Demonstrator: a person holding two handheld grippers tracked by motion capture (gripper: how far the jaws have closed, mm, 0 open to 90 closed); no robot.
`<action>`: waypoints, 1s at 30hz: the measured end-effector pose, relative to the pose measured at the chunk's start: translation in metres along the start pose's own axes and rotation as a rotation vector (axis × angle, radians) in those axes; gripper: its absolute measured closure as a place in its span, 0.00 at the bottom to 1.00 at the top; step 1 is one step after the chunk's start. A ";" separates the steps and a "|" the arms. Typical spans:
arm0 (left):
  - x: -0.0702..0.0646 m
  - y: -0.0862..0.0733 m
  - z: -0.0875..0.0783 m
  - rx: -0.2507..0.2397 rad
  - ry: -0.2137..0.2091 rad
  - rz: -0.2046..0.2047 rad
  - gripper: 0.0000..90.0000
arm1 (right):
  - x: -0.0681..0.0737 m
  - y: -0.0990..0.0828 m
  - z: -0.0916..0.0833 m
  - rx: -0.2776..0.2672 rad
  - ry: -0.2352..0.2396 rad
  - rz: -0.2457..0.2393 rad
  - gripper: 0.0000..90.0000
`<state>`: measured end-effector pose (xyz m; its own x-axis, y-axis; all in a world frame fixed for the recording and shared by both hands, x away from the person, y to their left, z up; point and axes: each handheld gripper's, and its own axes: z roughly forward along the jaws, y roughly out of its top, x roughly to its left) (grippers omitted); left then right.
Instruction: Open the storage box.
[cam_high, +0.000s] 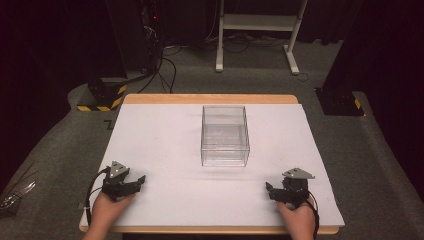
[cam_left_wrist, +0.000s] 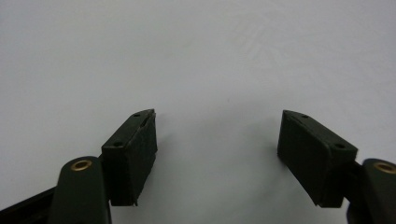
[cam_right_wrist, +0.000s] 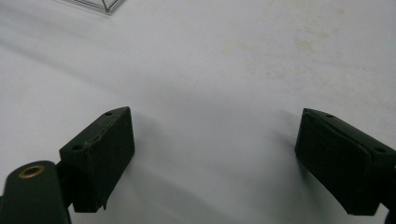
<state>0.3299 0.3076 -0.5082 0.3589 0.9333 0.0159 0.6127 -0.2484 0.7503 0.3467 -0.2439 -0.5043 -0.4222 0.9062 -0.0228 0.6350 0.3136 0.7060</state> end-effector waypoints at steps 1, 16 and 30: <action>0.000 0.000 0.000 0.000 0.000 0.000 0.32 | 0.000 0.000 0.000 0.003 0.001 0.003 0.13; -0.001 0.000 0.001 0.010 -0.004 -0.007 0.23 | -0.001 0.000 0.000 -0.003 0.004 0.007 0.14; -0.001 0.001 0.001 0.014 -0.005 0.000 0.22 | -0.001 0.000 -0.001 -0.002 0.000 0.007 0.16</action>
<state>0.3308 0.3066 -0.5084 0.3627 0.9318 0.0127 0.6225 -0.2524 0.7408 0.3467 -0.2447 -0.5036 -0.4175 0.9085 -0.0182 0.6366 0.3068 0.7075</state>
